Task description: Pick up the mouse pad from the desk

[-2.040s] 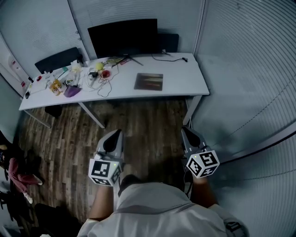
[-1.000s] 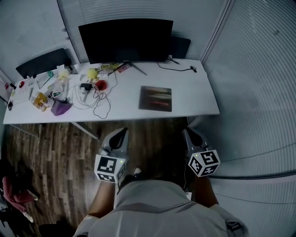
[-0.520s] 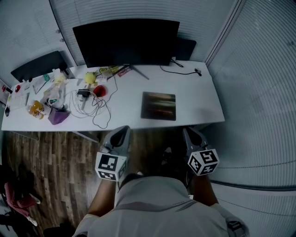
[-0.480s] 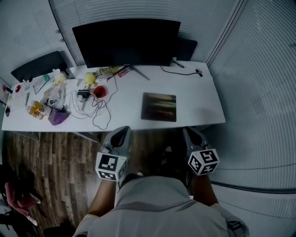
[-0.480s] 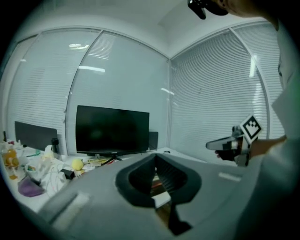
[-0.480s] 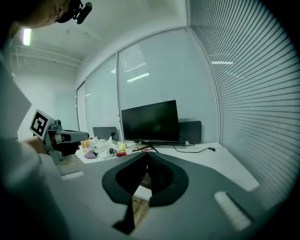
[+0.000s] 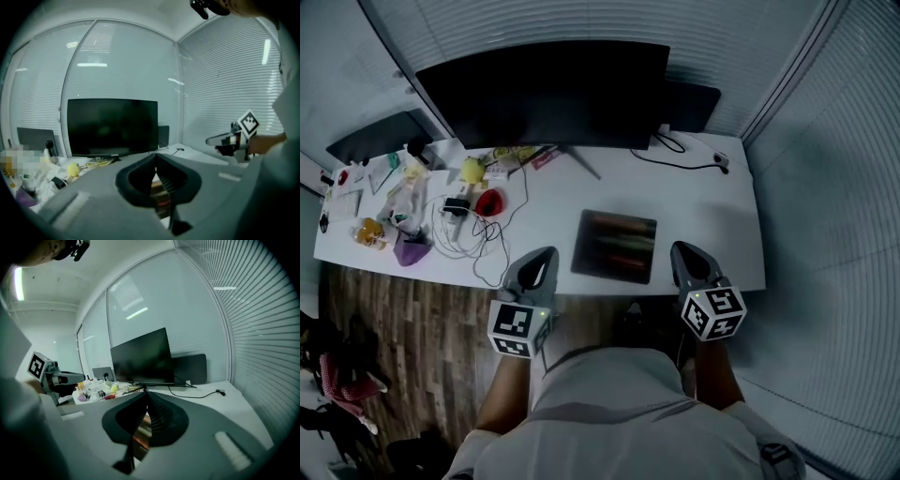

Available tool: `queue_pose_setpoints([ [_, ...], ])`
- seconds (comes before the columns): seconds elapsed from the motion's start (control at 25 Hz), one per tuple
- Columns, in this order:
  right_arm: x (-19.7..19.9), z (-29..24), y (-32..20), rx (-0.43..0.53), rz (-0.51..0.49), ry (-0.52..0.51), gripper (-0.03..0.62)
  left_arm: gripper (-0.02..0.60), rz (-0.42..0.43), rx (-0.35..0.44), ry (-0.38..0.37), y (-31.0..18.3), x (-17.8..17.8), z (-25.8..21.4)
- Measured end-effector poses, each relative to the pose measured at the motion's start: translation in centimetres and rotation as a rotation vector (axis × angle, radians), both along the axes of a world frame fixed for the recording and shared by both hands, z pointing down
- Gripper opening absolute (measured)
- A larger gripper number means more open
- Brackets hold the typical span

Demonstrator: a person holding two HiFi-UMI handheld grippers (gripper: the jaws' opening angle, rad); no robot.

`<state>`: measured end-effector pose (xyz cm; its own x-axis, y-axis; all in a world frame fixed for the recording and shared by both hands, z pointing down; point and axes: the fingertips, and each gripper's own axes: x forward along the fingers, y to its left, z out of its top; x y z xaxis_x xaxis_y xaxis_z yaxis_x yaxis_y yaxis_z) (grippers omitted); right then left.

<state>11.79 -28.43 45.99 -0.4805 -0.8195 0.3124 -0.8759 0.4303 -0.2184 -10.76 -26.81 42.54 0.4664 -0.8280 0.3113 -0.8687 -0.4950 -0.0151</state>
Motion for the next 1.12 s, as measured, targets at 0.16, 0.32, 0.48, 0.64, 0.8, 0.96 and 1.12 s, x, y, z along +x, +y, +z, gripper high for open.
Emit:
queue_pose_setpoints([
  [0.16,3.6,2.8,-4.7,-0.101,-0.031,-0.027,0.006,0.019,-0.034,-0.037,-0.083,-4.6,3.4,1.7],
  [0.32,5.0,7.0,-7.8,-0.195,-0.084,0.005,0.006,0.058,-0.074,-0.125,-0.110,-7.6,5.0,5.6],
  [0.48,4.7,11.5,-8.8,-0.292,-0.097,0.059,0.111,0.098,-0.077,-0.253,-0.096,-8.5,5.1,10.4],
  [0.64,3.2,15.5,-8.9,-0.392,-0.103,0.118,0.192,0.200,-0.038,-0.379,-0.112,-9.4,5.0,15.4],
  [0.8,0.9,19.7,-8.3,-0.464,-0.093,0.212,0.239,0.243,0.021,-0.481,-0.159,-9.6,4.5,20.8],
  [0.96,-1.2,23.9,-7.2,-0.532,-0.082,0.291,0.259,0.295,0.093,-0.585,-0.190,-9.0,3.8,26.1],
  [1.12,-2.5,26.4,-6.3,-0.610,-0.059,0.336,0.276,0.295,0.123,-0.634,-0.237,-9.2,3.2,28.8],
])
